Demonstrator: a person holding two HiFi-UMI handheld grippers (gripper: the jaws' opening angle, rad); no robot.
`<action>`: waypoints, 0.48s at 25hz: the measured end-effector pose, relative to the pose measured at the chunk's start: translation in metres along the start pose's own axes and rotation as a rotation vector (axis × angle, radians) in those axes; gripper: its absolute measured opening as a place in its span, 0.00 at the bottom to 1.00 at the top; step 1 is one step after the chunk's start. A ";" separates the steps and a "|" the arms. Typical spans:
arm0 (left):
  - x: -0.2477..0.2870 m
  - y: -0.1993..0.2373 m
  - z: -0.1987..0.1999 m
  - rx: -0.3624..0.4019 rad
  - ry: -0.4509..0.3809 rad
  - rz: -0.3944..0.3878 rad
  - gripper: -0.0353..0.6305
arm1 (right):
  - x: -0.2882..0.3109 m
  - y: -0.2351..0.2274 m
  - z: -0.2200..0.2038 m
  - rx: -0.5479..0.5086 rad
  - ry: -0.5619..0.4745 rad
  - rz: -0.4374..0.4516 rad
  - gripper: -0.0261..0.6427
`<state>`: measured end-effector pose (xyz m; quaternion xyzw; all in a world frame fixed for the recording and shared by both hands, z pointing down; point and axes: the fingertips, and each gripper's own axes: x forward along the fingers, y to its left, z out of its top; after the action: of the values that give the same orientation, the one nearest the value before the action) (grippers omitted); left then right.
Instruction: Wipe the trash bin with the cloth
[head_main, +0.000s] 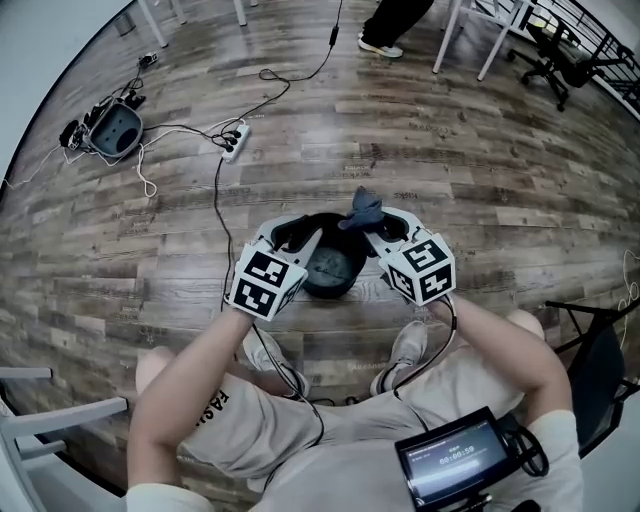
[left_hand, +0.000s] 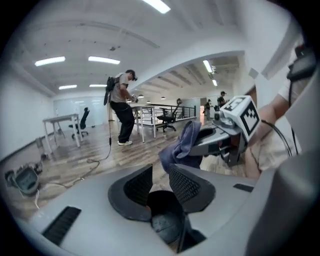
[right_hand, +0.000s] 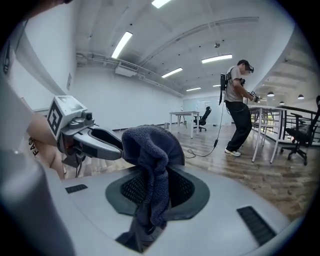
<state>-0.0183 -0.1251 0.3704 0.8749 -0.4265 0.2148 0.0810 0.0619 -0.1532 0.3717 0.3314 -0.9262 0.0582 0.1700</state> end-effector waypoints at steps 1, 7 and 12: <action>0.004 0.001 0.002 -0.050 -0.008 -0.002 0.23 | 0.002 0.000 0.002 0.010 -0.012 0.003 0.16; 0.009 0.016 -0.019 0.007 -0.052 0.086 0.23 | 0.011 0.002 -0.008 -0.005 -0.042 0.016 0.16; 0.021 0.006 -0.059 0.067 0.004 0.030 0.23 | 0.006 -0.008 -0.030 0.002 -0.011 0.006 0.16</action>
<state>-0.0292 -0.1244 0.4320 0.8701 -0.4322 0.2318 0.0491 0.0703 -0.1566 0.4017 0.3288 -0.9282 0.0576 0.1642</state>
